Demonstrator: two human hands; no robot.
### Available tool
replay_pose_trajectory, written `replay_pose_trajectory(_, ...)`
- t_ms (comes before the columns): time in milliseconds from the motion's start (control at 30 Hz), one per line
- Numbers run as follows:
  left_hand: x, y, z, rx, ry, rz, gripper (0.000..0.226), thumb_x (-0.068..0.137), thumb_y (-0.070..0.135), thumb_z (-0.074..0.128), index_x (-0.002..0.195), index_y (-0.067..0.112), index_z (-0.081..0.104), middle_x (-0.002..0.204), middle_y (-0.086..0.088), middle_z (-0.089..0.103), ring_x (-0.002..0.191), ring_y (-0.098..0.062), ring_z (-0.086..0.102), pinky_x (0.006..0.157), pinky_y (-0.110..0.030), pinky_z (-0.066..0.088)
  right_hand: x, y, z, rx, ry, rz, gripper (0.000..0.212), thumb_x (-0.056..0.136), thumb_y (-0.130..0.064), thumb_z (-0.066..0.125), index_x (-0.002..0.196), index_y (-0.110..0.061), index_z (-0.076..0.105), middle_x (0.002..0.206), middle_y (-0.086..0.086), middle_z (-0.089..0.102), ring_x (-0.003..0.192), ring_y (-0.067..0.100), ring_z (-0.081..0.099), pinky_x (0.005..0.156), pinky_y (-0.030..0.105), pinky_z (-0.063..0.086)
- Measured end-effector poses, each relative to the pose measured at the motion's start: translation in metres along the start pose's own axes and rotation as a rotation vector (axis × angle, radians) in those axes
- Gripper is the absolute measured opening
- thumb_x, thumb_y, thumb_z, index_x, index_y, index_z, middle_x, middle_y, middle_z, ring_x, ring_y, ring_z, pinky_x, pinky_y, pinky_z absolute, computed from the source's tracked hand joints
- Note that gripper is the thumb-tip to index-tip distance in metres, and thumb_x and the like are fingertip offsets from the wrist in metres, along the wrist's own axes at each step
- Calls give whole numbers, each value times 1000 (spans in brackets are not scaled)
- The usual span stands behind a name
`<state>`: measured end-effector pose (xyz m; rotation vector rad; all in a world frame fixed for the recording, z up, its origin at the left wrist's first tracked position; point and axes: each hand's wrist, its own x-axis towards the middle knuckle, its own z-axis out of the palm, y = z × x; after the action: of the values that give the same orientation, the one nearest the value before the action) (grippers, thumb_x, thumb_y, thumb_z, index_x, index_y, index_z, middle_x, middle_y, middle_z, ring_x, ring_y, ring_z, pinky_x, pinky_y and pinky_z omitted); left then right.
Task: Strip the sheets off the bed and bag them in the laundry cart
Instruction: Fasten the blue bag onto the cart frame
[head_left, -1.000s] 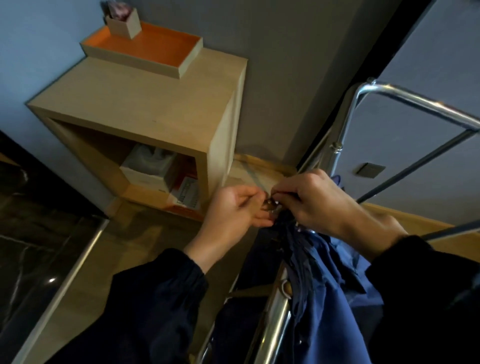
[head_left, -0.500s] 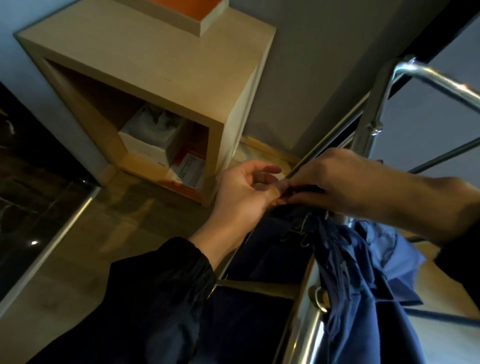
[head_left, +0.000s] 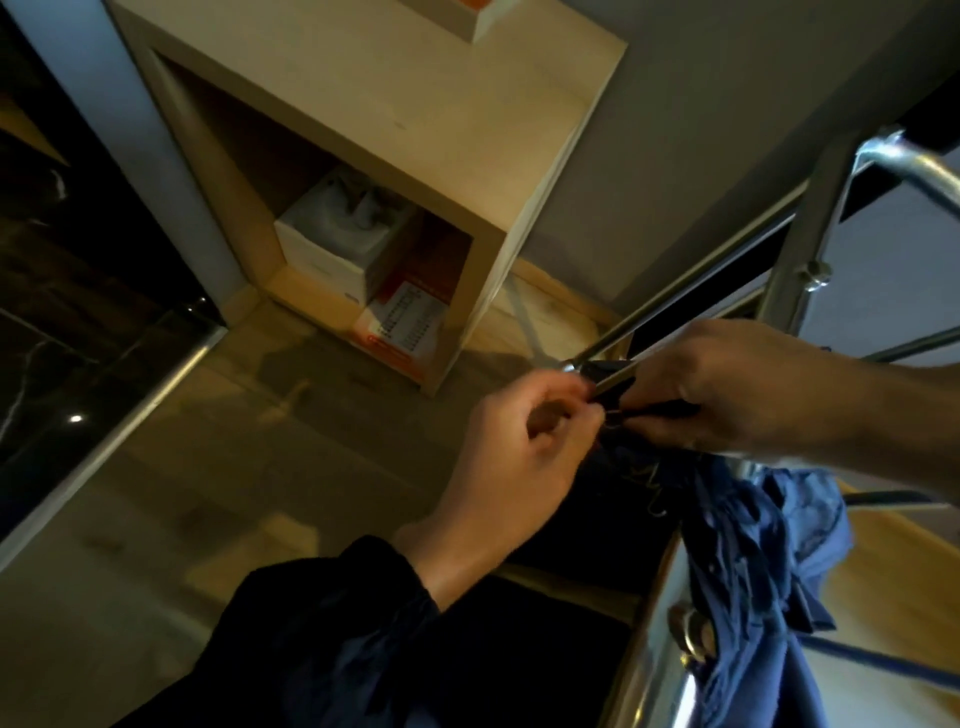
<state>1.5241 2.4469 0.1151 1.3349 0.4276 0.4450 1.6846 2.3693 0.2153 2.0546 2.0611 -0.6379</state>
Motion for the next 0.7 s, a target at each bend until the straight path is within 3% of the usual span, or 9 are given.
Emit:
replay_pose_trajectory(100, -19, -10, -1, 84, -147, 25, 34, 83, 13, 72, 112, 28, 65, 99, 12, 71, 95, 1, 66, 82, -18, 52, 4, 2, -3, -38, -95, -6, 54, 83, -58, 27, 81, -25, 69, 73, -7, 64, 66, 13, 61, 61, 39, 50)
replay_pose_trajectory(167, -23, -14, 4, 188, -185, 76, 44, 79, 23, 74, 121, 28, 62, 108, 10, 70, 100, 5, 63, 87, -20, 51, 5, 3, -4, -99, -147, -32, 57, 82, -60, 23, 82, -25, 68, 78, -7, 63, 72, 14, 61, 65, 38, 51)
replay_pose_trajectory(367, -23, -23, 14, 336, -78, 160, 43, 90, 28, 59, 130, 13, 58, 108, -4, 72, 103, -14, 67, 84, -36, 53, 11, 2, -4, -254, -320, -105, 35, 96, -51, 38, 108, -31, 65, 99, -10, 63, 95, 11, 57, 83, 31, 47)
replay_pose_trajectory(500, -26, -26, 16, 618, -67, 404, 38, 93, 22, 49, 123, 2, 61, 91, -13, 73, 78, -29, 70, 56, -37, 54, 13, 4, 2, -165, -263, -126, 29, 94, -48, 47, 96, -29, 68, 91, -9, 63, 89, 11, 57, 77, 32, 49)
replay_pose_trajectory(600, -24, -27, 17, 737, -75, 419, 39, 92, 22, 46, 116, -2, 64, 77, -13, 71, 58, -30, 66, 42, -35, 49, 15, 3, 2, -114, -239, -143, 33, 91, -50, 45, 88, -28, 69, 85, -9, 64, 85, 10, 57, 74, 32, 49)
replay_pose_trajectory(700, -25, -27, 16, 778, -92, 420, 37, 94, 20, 43, 114, -3, 63, 72, -15, 69, 51, -32, 62, 39, -35, 47, 15, 2, 3, -100, -239, -137, 41, 87, -52, 38, 86, -26, 70, 81, -9, 65, 82, 9, 57, 74, 34, 49)
